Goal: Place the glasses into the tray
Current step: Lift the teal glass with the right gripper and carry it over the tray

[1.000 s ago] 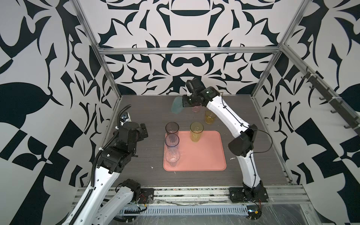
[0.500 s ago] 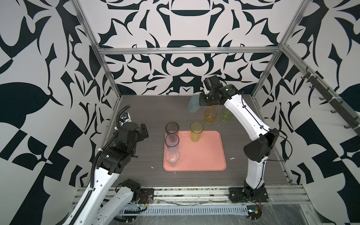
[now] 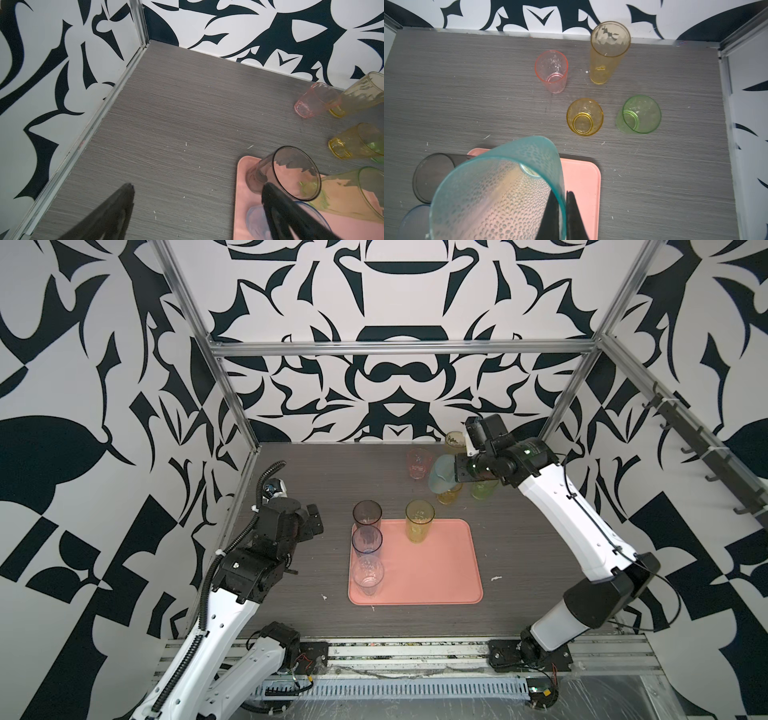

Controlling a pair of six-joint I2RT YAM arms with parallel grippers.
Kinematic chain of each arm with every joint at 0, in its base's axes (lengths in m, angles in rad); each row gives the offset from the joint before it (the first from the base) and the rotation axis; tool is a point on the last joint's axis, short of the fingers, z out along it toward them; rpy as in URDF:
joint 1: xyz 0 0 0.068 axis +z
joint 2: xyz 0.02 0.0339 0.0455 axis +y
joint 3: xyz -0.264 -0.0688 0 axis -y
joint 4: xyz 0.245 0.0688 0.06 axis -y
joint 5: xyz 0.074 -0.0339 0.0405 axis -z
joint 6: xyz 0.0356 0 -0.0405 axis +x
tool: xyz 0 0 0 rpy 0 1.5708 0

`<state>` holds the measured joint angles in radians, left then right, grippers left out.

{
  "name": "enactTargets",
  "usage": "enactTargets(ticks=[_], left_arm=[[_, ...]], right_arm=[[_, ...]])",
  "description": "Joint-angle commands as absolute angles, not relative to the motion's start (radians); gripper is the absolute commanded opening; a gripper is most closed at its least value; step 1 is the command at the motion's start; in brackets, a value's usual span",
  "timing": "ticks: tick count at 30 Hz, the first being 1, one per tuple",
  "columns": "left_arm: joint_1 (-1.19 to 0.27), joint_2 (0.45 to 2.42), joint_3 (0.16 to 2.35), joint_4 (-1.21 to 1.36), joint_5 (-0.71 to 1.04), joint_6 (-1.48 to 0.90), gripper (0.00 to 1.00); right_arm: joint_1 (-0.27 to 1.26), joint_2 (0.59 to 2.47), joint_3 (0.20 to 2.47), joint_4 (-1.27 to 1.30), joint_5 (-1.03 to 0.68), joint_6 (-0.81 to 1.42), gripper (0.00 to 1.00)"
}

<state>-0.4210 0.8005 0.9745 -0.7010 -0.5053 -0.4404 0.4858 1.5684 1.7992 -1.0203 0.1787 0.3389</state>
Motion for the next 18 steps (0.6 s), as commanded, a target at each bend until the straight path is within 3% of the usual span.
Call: enactTargets(ticks=[1,18], left_arm=[[-0.418,0.802,0.961,-0.681,-0.479,-0.46,1.0],[-0.419,0.814,0.953,-0.676,-0.456,-0.46,1.0]], right_arm=[[0.483,1.488,1.746,-0.988,0.222,0.33,0.0],[0.484,1.313,1.438,-0.976,0.165,0.367,0.0]])
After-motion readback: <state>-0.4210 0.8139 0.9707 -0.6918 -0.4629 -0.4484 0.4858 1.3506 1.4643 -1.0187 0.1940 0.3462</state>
